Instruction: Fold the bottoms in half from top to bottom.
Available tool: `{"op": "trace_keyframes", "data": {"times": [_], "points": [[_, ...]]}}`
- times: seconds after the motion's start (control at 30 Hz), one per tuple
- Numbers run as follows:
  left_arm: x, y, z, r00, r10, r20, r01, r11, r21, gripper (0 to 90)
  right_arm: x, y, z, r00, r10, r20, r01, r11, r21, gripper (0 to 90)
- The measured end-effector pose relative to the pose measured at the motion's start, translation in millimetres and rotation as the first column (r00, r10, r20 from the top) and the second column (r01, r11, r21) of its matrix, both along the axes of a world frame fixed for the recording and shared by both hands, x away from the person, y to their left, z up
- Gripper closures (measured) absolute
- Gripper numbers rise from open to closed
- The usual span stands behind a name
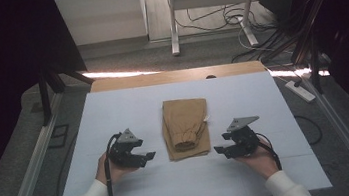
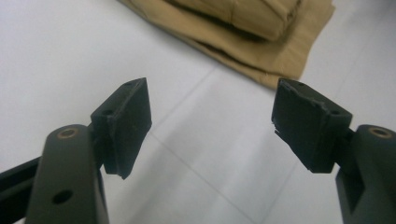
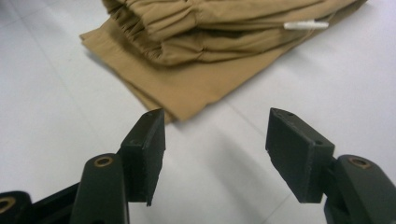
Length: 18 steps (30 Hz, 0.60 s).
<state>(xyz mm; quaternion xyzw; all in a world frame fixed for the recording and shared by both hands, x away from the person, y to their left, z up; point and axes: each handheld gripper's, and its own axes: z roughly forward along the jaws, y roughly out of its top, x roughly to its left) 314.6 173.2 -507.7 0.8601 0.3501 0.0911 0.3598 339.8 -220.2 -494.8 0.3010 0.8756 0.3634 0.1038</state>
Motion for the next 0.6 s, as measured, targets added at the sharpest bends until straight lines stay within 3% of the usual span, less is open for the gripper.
{"op": "trace_keyframes", "data": {"times": [0.37, 0.6], "points": [[-22.8, 15.6, -9.1, 0.9993, 0.037, 0.004, -0.037, 0.9992, -0.016, 27.2, -19.1, -31.1, -5.7, 0.9992, -0.039, -0.012, 0.039, 0.999, 0.032, 37.9], [-34.5, 26.6, -12.5, 0.9987, 0.049, -0.009, -0.049, 0.9987, -0.016, 26.9, -27.3, -49.7, -9.1, 0.9978, -0.063, -0.021, 0.064, 0.998, 0.029, 37.9]]}}
